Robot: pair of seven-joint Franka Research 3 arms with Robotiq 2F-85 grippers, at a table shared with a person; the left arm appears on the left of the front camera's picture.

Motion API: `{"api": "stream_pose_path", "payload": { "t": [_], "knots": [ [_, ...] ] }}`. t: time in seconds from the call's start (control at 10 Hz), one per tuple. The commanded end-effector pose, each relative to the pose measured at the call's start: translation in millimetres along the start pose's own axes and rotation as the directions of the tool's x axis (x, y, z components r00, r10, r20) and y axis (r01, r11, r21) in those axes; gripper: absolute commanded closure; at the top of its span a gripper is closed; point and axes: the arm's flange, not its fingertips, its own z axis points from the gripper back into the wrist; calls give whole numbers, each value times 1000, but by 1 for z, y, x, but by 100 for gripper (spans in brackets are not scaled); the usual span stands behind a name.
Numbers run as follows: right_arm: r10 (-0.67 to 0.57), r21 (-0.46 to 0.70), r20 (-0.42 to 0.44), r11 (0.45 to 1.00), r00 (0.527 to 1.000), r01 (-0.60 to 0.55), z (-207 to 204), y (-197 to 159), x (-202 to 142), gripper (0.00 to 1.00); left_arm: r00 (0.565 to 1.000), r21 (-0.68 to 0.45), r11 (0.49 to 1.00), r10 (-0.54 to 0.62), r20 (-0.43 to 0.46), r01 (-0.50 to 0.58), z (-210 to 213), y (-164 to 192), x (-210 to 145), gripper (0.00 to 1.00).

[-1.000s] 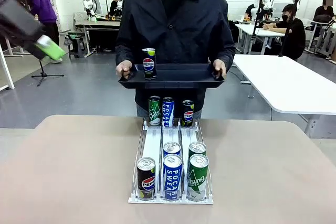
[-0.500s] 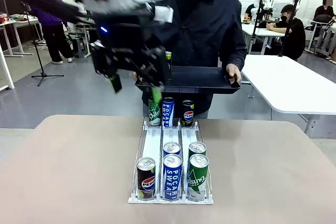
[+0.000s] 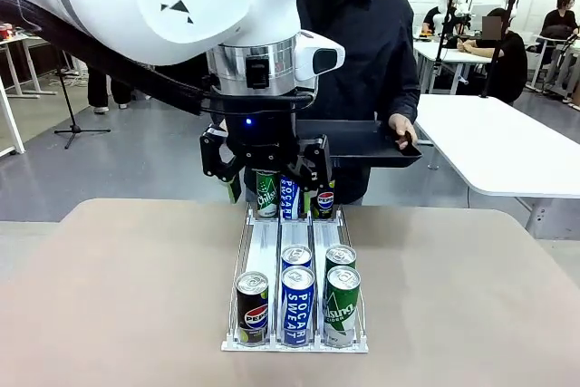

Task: Retrieve and hand over the desired beverage to the person.
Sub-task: Pick up another can of the same type that the person held from the Automatic Can Dispenser.

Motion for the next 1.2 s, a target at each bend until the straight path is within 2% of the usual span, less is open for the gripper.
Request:
{"api": "stream_pose_path", "payload": {
  "t": [0.0,0.1,0.6,0.9,1.1],
  "knots": [
    [12,29,4,999,1000,-12,-1,-1,1,0,999,-65,997,41,5,-40,-4,7,3,0],
    [12,29,4,999,1000,-12,-1,-1,1,0,1000,0,1000,0,0,0,0,0,0,0],
    [12,29,4,999,1000,-12,-1,-1,1,0,1000,-18,1000,-5,-5,5,-3,-3,1,0],
    [12,29,4,999,1000,-12,-1,-1,1,0,997,13,998,65,-43,-64,-59,-28,-12,0],
    [12,29,4,999,1000,-12,-1,-1,1,0,993,51,992,116,-32,-114,-81,-35,-14,0]
  ]
}}
